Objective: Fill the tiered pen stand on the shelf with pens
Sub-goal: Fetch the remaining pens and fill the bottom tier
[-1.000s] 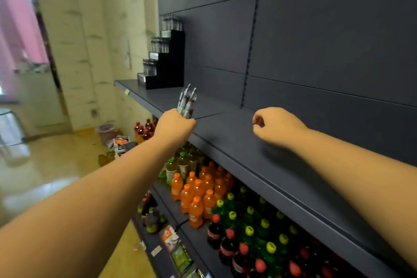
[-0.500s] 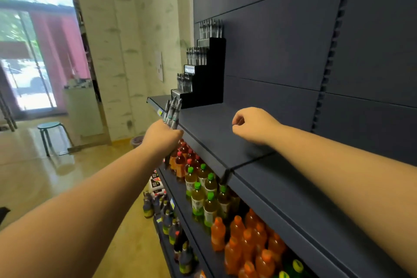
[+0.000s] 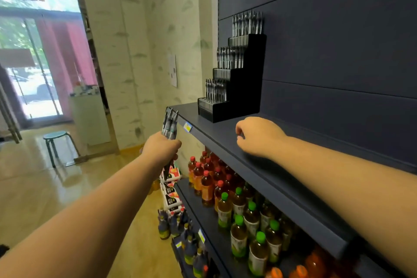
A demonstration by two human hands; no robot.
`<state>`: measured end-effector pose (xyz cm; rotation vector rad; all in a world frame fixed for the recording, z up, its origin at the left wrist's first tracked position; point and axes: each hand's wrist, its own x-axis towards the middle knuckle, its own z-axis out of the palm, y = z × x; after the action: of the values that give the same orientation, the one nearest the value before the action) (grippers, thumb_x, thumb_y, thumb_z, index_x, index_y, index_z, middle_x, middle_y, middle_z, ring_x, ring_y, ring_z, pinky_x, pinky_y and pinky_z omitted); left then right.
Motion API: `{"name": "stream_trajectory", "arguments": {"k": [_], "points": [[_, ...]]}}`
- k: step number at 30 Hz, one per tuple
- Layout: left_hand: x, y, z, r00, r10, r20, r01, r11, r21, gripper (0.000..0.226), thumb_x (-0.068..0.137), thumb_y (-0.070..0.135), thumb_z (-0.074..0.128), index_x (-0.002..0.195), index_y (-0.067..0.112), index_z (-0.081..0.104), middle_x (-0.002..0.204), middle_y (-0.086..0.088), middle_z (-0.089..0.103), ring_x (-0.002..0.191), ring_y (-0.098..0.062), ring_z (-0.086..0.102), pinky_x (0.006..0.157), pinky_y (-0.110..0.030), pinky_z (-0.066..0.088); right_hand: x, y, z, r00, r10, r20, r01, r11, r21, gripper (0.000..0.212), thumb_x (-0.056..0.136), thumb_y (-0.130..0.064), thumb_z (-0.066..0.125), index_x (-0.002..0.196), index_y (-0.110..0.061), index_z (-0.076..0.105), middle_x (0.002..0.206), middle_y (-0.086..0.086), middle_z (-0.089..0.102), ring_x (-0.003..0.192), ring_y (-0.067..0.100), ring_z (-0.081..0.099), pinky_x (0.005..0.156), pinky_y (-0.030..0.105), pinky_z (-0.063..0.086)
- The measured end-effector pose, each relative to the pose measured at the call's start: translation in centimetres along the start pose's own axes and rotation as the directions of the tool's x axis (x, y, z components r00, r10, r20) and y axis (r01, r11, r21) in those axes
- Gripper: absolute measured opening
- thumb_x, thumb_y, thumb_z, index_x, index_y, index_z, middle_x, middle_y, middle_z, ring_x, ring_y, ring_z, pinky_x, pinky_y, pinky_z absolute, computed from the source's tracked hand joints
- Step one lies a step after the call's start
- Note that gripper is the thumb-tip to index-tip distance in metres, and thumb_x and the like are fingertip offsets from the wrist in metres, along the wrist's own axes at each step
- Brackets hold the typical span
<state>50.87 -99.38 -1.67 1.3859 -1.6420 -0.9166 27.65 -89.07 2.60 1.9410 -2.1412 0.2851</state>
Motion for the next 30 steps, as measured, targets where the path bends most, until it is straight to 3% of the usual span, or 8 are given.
{"name": "stream_trajectory", "arguments": {"k": [5, 10, 16, 20, 22, 24, 28, 30], "points": [[8.9, -1.7, -2.6, 0.995, 0.062, 0.081, -0.067, 0.995, 0.071, 0.015, 0.086, 0.010, 0.062, 0.076, 0.008, 0.051, 0.061, -0.011, 0.058, 0.052, -0.025, 0.054, 0.051, -0.030, 0.047, 7.7, -3.2, 2.5, 0.995, 0.094, 0.020, -0.091, 0.988, -0.121, 0.013, 0.097, -0.024, 0.054, 0.102, -0.017, 0.064, 0.101, 0.003, 0.062, 0.087, 0.026, 0.060, 0.074, 0.040, 0.055], [16.5, -3.8, -3.7, 0.985, 0.117, 0.129, -0.124, 0.991, 0.045, 0.014, 0.084, 0.009, 0.060, 0.076, 0.009, 0.049, 0.059, -0.011, 0.053, 0.052, -0.026, 0.051, 0.052, -0.031, 0.044, 14.7, -7.3, 4.9, 0.981, 0.192, 0.005, -0.192, 0.981, 0.000, 0.015, 0.098, -0.028, 0.055, 0.096, -0.017, 0.065, 0.094, 0.004, 0.066, 0.082, 0.024, 0.062, 0.071, 0.041, 0.057], [23.1, -4.7, -2.7, 0.964, 0.164, 0.208, -0.168, 0.986, 0.003, 0.020, 0.082, 0.006, 0.056, 0.069, 0.014, 0.042, 0.058, -0.008, 0.047, 0.052, -0.025, 0.047, 0.054, -0.034, 0.043, 20.6, -10.7, 6.6, 0.992, 0.116, 0.052, -0.113, 0.992, -0.049, 0.019, 0.099, -0.035, 0.055, 0.104, -0.021, 0.066, 0.100, 0.000, 0.067, 0.091, 0.022, 0.063, 0.076, 0.038, 0.055], [27.2, -4.2, -1.0, 0.934, 0.242, 0.261, -0.253, 0.968, 0.006, 0.023, 0.083, 0.007, 0.057, 0.066, 0.014, 0.041, 0.053, -0.005, 0.046, 0.048, -0.025, 0.046, 0.052, -0.034, 0.041, 25.3, -12.1, 7.1, 0.990, 0.144, -0.008, -0.141, 0.978, 0.155, 0.023, 0.096, -0.040, 0.058, 0.107, -0.023, 0.069, 0.095, -0.009, 0.064, 0.094, 0.018, 0.063, 0.083, 0.036, 0.055], [28.9, -3.7, -0.4, 0.913, 0.285, 0.291, -0.301, 0.954, 0.011, 0.021, 0.083, 0.010, 0.058, 0.068, 0.013, 0.045, 0.053, -0.004, 0.047, 0.047, -0.024, 0.047, 0.050, -0.034, 0.041, 27.7, -12.7, 7.7, 0.986, 0.161, -0.051, -0.143, 0.954, 0.263, 0.026, 0.094, -0.038, 0.062, 0.112, -0.020, 0.069, 0.097, -0.008, 0.068, 0.095, 0.018, 0.064, 0.085, 0.036, 0.055], [31.2, -3.1, 0.2, 0.906, 0.294, 0.304, -0.298, 0.954, -0.032, 0.020, 0.084, 0.013, 0.058, 0.067, 0.016, 0.049, 0.052, 0.000, 0.046, 0.046, -0.021, 0.045, 0.047, -0.030, 0.038, 30.2, -13.2, 8.3, 0.979, 0.180, -0.093, -0.131, 0.913, 0.386, 0.022, 0.091, -0.034, 0.065, 0.104, -0.016, 0.067, 0.091, -0.003, 0.071, 0.087, 0.019, 0.065, 0.082, 0.039, 0.056], [35.3, -1.6, 0.5, 0.905, 0.339, 0.259, -0.343, 0.939, -0.029, 0.013, 0.086, 0.021, 0.056, 0.078, 0.012, 0.061, 0.061, -0.006, 0.056, 0.057, -0.022, 0.052, 0.052, -0.031, 0.040, 34.2, -13.9, 9.0, 0.951, 0.268, -0.154, -0.113, 0.764, 0.635, 0.032, 0.087, -0.035, 0.076, 0.106, -0.014, 0.062, 0.079, -0.008, 0.067, 0.082, 0.014, 0.065, 0.080, 0.035, 0.054], [36.5, -0.8, 0.8, 0.882, 0.412, 0.229, -0.423, 0.906, -0.003, 0.010, 0.088, 0.019, 0.056, 0.078, 0.020, 0.060, 0.064, -0.004, 0.060, 0.059, -0.021, 0.055, 0.053, -0.028, 0.040, 35.8, -13.8, 9.4, 0.915, 0.362, -0.181, -0.102, 0.640, 0.762, 0.035, 0.084, -0.036, 0.081, 0.103, -0.012, 0.063, 0.076, -0.002, 0.067, 0.079, 0.017, 0.066, 0.080, 0.037, 0.054]]}}
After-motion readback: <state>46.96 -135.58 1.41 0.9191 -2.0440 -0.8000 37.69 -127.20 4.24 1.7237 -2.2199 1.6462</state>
